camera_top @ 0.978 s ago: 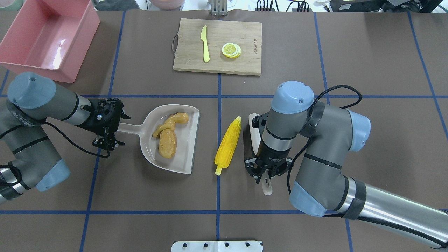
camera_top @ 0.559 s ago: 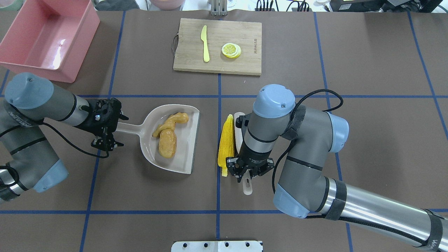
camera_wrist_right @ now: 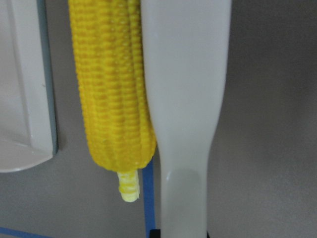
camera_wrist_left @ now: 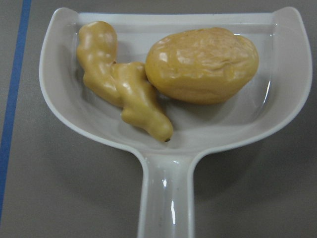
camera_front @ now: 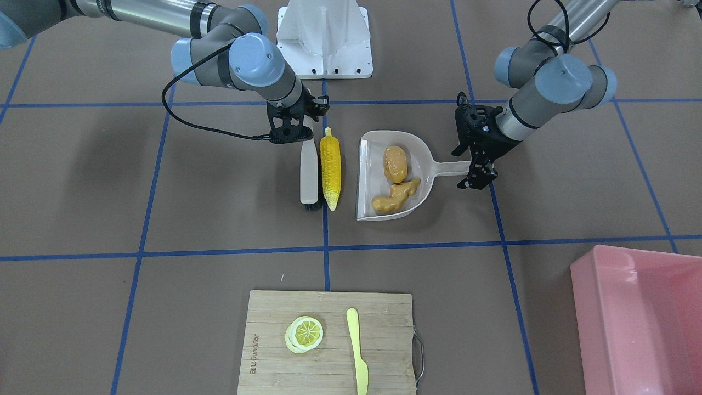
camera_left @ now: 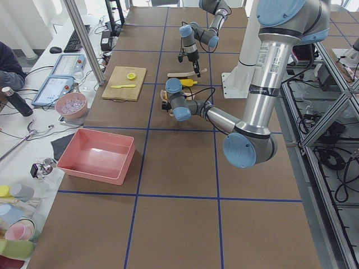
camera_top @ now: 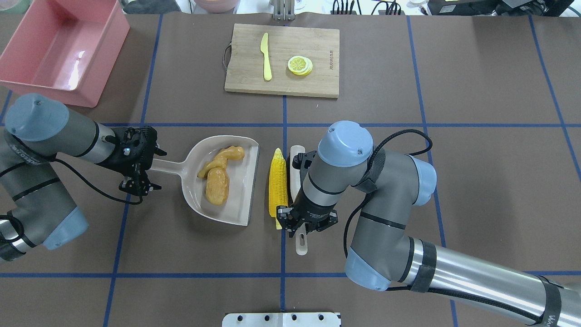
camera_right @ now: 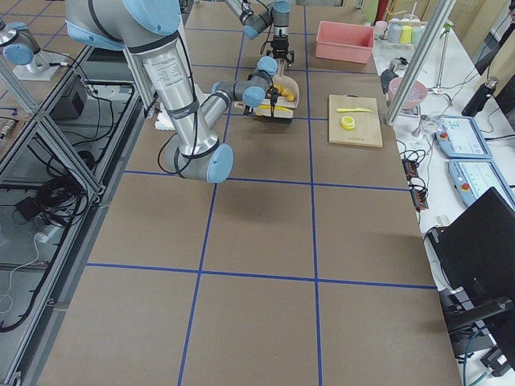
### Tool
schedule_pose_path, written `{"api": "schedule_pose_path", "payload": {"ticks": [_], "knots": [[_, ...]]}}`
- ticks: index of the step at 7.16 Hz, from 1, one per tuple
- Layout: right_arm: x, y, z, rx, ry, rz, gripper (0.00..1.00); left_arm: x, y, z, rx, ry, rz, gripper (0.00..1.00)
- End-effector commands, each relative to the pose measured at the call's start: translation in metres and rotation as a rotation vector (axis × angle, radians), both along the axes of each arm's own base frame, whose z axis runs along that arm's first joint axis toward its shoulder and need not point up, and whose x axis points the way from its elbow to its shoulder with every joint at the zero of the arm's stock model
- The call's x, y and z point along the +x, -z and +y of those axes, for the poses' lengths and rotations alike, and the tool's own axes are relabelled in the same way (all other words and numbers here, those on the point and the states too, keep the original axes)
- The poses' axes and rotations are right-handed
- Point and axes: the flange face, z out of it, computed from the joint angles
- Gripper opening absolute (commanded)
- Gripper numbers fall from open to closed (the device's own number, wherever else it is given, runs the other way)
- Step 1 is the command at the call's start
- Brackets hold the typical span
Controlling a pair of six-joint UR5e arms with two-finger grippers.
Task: Sweep and dump trash into bin
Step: 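Sweep the yellow corn cob into the dustpan with the right gripper's brush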
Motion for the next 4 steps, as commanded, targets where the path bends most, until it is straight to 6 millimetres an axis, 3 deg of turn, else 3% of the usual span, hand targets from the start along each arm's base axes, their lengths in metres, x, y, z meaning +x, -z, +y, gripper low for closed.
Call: {"api": "schedule_pose_path", "payload": {"ticks": [1,4], "knots": [[-0.011,0.004,0.013,0.010,-0.041,-0.043,0.00,-0.005,0.000,0.004,0.002,0.000,0.002,0.93],[-0.025,0.011,0.030,-0.003,-0.071,-0.079,0.00,-0.006,-0.002,0.005,0.004,0.000,-0.002,0.93]]}}
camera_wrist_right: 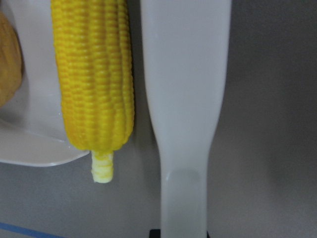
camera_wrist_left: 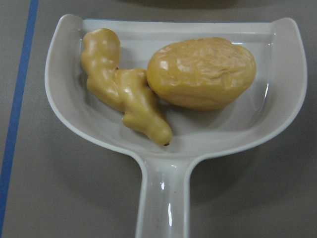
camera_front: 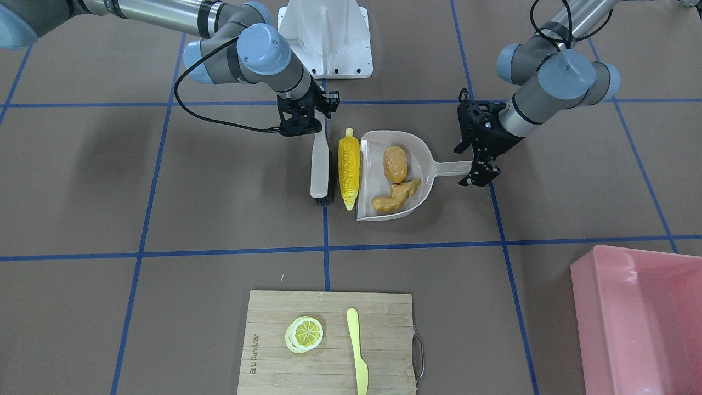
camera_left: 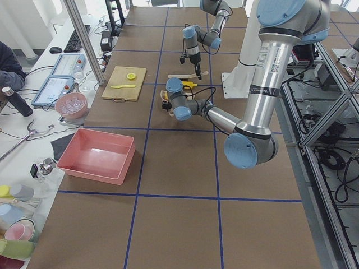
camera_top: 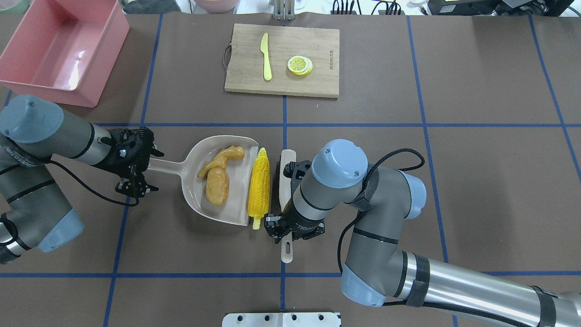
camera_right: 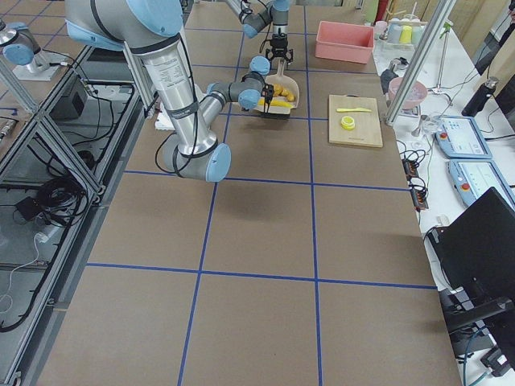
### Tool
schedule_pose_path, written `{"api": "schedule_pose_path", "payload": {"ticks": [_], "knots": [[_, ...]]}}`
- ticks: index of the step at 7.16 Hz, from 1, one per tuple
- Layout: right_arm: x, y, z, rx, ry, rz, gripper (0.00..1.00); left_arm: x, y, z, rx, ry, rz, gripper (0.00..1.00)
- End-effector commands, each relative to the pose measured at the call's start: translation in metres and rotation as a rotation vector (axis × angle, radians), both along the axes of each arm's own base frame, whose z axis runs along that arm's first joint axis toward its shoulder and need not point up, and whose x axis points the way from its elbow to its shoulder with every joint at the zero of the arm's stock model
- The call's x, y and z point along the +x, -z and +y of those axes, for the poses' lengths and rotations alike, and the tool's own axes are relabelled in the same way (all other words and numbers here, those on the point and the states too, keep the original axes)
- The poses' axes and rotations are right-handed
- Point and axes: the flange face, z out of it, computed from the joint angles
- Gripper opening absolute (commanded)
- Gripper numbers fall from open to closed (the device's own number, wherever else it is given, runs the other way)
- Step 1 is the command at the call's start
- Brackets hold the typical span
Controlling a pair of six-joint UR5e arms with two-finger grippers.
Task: Sweep and dump trash into bin
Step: 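Sweep the yellow corn cob into the dustpan with the right gripper's brush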
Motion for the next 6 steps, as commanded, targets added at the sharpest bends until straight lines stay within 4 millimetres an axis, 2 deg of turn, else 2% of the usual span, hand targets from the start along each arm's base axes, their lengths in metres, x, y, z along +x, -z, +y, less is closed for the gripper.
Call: {"api": "schedule_pose_path", "payload": {"ticks": [1,2,3,6], "knots": [[-0.022,0.002,0.017,-0.009,-0.025,-0.032,0.00,0.000,-0.001,0.000,0.004,-0.002,-0.002,0.93],[-0.033,0.002,0.021,-0.014,-0.042,-0.050,0.00,0.000,-0.002,0.000,0.005,-0.003,-0.002,0.93],[-0.037,0.012,0.023,-0.019,-0.048,-0.065,0.00,0.000,-0.003,0.000,0.003,-0.003,-0.004,0.93],[-0.038,0.026,0.026,-0.037,-0.088,-0.130,0.00,0.000,-0.003,0.000,0.003,-0.003,-0.004,0.93]]}}
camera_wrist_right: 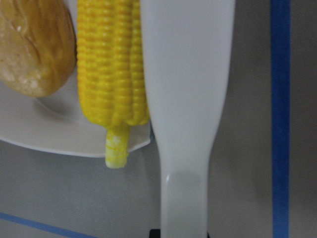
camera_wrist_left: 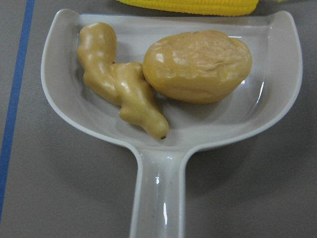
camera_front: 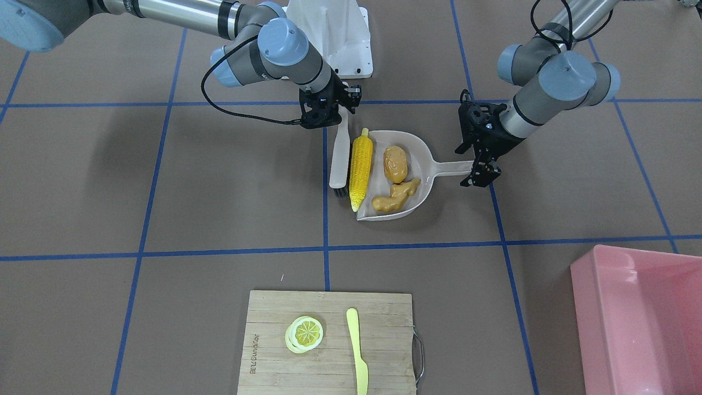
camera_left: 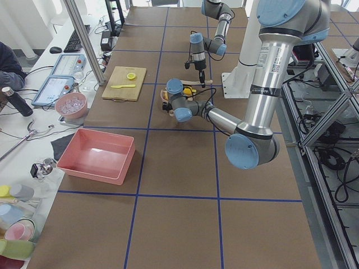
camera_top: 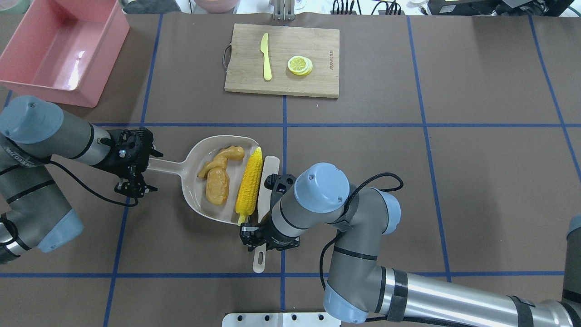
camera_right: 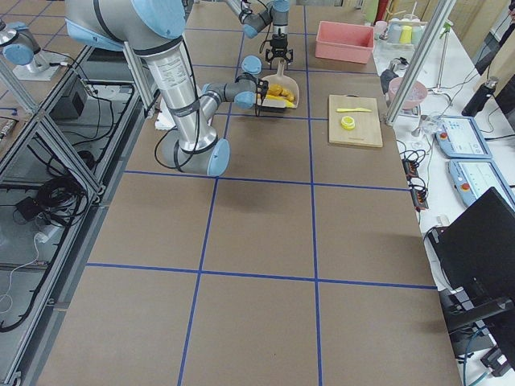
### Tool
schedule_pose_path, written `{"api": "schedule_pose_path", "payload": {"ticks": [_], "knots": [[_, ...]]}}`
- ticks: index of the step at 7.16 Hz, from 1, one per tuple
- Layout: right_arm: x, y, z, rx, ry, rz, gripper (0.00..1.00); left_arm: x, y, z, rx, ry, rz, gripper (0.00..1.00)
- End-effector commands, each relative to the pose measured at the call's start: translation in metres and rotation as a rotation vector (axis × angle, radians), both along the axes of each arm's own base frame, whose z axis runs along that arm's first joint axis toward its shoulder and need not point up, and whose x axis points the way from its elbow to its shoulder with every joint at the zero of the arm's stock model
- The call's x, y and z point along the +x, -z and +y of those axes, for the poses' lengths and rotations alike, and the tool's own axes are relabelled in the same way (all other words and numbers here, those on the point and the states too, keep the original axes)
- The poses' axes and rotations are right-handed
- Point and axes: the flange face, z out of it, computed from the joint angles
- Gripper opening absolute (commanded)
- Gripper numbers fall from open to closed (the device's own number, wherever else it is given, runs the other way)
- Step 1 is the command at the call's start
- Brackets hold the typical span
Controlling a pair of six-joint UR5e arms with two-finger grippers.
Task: Sweep and dump trash into bin
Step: 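Sweep the yellow corn cob into the dustpan with the right gripper's brush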
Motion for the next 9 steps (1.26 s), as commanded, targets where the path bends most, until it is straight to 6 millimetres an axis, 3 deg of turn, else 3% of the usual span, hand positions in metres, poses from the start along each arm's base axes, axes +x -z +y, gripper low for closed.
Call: {"api": "schedule_pose_path", "payload": {"ticks": [1,3,7,9], "knots": [[-0.004,0.005,0.004,0.000,-0.023,-0.037,0.00,0.000,-0.001,0.000,0.000,0.000,-0.001,0.93],[-0.018,0.006,0.007,0.006,-0.039,-0.064,0.00,0.000,-0.002,0.000,-0.003,0.000,-0.004,0.93],[-0.020,0.031,0.005,0.011,-0.065,-0.104,0.00,0.000,-0.002,0.000,0.001,0.004,-0.005,0.93],[-0.024,0.038,0.002,0.001,-0.087,-0.128,0.00,-0.004,-0.008,0.002,-0.004,0.007,-0.014,0.84]]}}
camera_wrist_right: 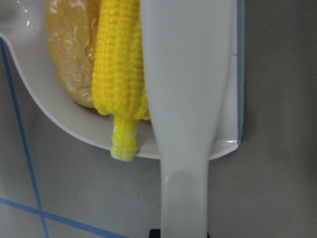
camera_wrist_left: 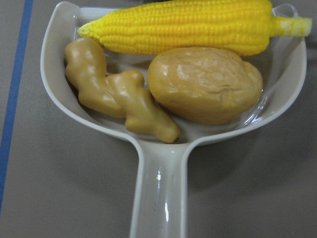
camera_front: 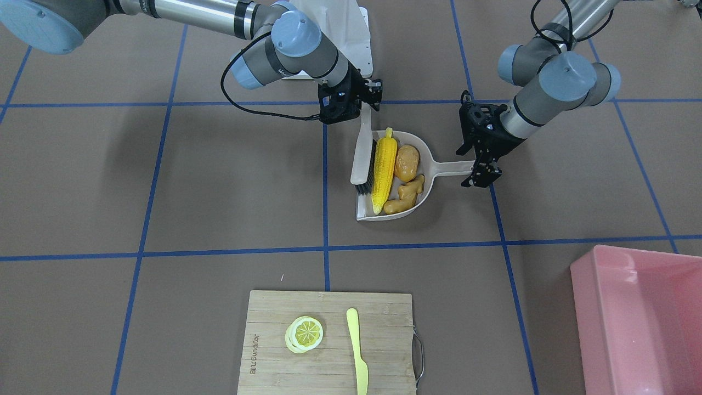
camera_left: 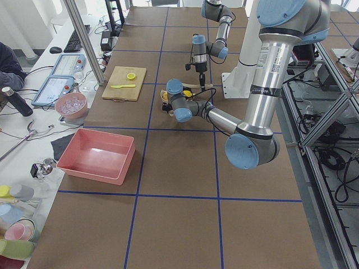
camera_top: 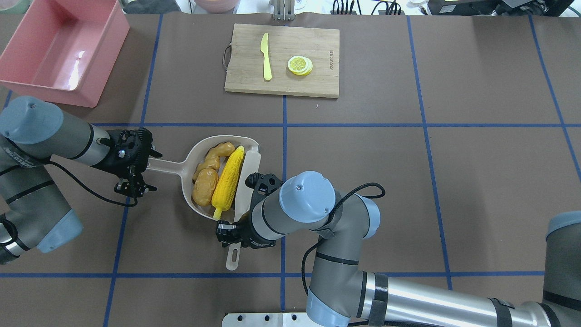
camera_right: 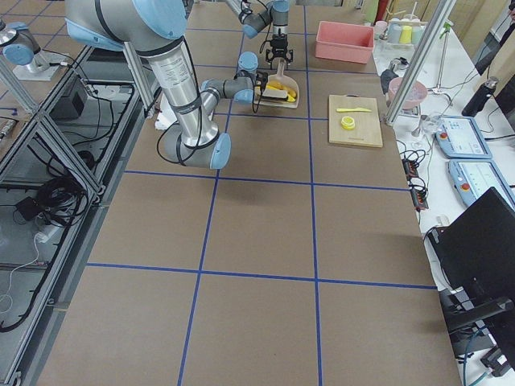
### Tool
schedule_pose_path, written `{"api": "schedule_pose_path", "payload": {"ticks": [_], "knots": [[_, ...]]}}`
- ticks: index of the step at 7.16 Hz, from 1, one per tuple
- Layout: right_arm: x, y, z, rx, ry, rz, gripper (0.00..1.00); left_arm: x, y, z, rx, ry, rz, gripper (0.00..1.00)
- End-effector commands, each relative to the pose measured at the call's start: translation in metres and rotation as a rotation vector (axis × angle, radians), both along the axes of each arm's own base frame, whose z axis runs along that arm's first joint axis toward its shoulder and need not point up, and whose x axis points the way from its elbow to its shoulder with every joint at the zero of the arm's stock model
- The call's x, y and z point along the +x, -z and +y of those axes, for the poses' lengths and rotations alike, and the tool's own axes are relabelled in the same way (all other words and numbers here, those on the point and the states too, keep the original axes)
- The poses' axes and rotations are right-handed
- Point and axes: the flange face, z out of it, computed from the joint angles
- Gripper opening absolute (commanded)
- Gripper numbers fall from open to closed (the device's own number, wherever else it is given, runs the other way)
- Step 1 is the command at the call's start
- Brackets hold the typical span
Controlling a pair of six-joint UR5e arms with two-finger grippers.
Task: Sweep and dump trash into bin
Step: 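Sweep the yellow corn cob into the dustpan with the right gripper's brush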
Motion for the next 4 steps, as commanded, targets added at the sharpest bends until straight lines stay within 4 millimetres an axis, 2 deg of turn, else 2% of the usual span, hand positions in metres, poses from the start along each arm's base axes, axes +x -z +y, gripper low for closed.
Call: {"api": "schedule_pose_path", "payload": {"ticks": [1,3,4], "knots": [[-0.0047,0.0087,-0.0019,-0.003,-0.017,-0.016,0.00,-0.0025,-0.0045,0.0020,-0.005,0.002,-0.006,0.82],[-0.0084,0.0154,-0.0003,-0.010,-0.023,-0.020,0.00,-0.0027,-0.0037,0.0021,-0.007,0.004,-0.005,0.72],[-0.0085,0.0126,0.0008,-0.014,-0.022,-0.015,0.00,-0.0027,-0.0037,0.0021,-0.010,0.005,-0.004,0.69]]}}
